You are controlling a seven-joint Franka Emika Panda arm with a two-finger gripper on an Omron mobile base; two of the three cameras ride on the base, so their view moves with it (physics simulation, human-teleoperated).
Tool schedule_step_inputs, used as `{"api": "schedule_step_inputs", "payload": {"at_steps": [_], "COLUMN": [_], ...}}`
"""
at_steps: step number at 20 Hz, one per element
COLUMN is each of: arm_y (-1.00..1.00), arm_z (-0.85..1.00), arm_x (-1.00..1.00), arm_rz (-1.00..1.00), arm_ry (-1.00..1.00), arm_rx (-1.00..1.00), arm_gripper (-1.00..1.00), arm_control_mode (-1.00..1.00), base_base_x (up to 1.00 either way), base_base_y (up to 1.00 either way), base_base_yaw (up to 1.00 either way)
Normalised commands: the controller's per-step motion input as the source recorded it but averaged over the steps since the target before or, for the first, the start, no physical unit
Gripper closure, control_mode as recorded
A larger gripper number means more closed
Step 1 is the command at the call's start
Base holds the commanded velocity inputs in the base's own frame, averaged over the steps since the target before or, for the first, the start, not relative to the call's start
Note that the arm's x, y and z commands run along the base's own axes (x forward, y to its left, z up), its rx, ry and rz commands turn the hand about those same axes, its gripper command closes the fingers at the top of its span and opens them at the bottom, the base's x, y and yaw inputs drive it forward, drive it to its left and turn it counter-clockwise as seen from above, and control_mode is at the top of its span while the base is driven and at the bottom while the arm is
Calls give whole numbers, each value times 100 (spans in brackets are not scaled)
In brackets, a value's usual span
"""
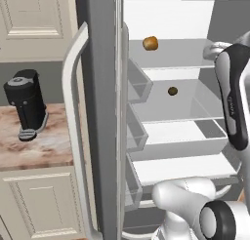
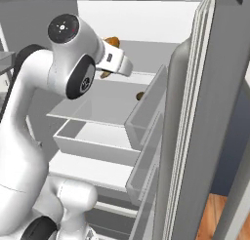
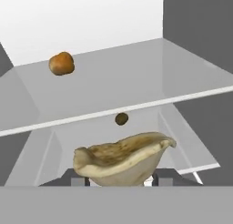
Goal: Place the mushroom in the correct fridge rack based on whether it is a fruit or vegetable. Finally, close the fridge door.
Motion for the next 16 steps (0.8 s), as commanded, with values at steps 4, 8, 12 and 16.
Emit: {"api": "schedule_step_inputs", "payload": {"at_steps": [4,8,12,16], "arm_y": [-21,-11,-20,-18], "arm_z": [-46,-19,8,0], "arm_x": [72,97,88,93], "arm_rz": [1,0,0,0], "arm_ry": [0,0,0,0], "arm_rx": [-2,-1,0,0], "arm_gripper": [100,100,100,100], "arm_control_mode": [-100,-100,-100,-100], "base_base_x": [0,0,0,0], "base_base_y": [0,0,0,0], "base_base_yaw": [0,0,0,0]}}
